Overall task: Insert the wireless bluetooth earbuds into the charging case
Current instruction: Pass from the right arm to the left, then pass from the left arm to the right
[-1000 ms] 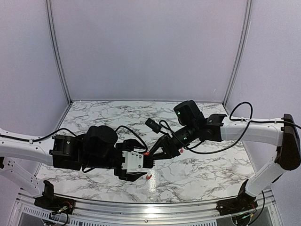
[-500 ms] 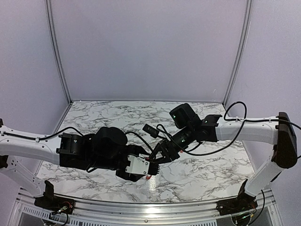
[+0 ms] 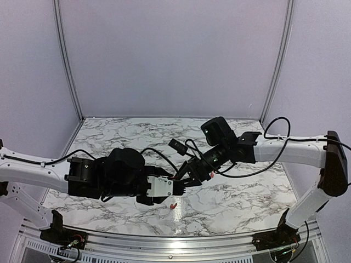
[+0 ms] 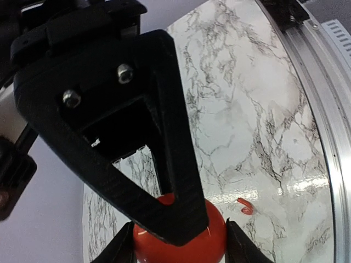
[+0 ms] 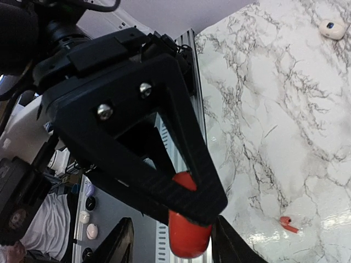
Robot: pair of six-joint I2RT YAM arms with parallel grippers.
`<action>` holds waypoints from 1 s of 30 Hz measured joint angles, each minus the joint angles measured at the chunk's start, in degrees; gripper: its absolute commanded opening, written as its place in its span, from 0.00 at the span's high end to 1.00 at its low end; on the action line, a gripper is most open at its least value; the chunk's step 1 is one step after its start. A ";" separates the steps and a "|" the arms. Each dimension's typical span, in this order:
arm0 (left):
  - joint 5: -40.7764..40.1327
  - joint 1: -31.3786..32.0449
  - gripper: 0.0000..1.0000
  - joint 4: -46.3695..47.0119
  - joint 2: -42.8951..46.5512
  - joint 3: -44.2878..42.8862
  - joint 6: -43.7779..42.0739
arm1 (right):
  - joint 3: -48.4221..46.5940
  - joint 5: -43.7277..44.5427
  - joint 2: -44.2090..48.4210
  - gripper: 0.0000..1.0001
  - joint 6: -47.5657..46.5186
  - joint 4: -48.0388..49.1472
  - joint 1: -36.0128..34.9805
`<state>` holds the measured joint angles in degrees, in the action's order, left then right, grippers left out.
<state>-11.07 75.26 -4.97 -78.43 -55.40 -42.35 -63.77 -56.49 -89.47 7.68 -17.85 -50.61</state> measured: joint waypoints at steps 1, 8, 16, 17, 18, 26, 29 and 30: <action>-0.96 -0.28 0.65 1.55 0.42 0.68 1.05 | 0.39 0.04 0.72 0.53 0.57 1.14 0.61; -7.41 -0.83 0.70 11.96 1.36 2.40 6.97 | 6.03 1.18 8.79 0.56 6.95 12.22 4.79; -12.66 -0.85 0.70 21.44 1.36 3.74 10.56 | 8.46 4.90 9.46 0.55 15.61 25.99 4.94; -13.11 -0.85 0.70 21.99 1.33 3.87 10.80 | 8.68 5.40 9.42 0.57 16.55 27.30 4.94; -13.55 -0.85 0.70 22.62 1.31 3.96 11.08 | 8.87 5.70 9.42 0.58 17.18 28.28 4.94; -16.70 -0.85 0.71 26.01 0.98 4.09 12.17 | 9.07 6.67 8.79 0.63 20.04 32.81 4.94; -18.01 -0.85 0.71 26.56 0.55 4.15 12.37 | 9.07 6.82 8.44 0.64 20.44 33.33 4.94; -18.27 -0.85 0.71 26.60 0.48 4.15 12.37 | 9.07 6.91 8.33 0.65 20.46 33.42 4.94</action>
<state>-29.34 74.41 21.63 -77.95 -51.24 -29.98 -54.70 -49.58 -81.14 28.14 15.57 -45.67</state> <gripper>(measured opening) 0.512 0.362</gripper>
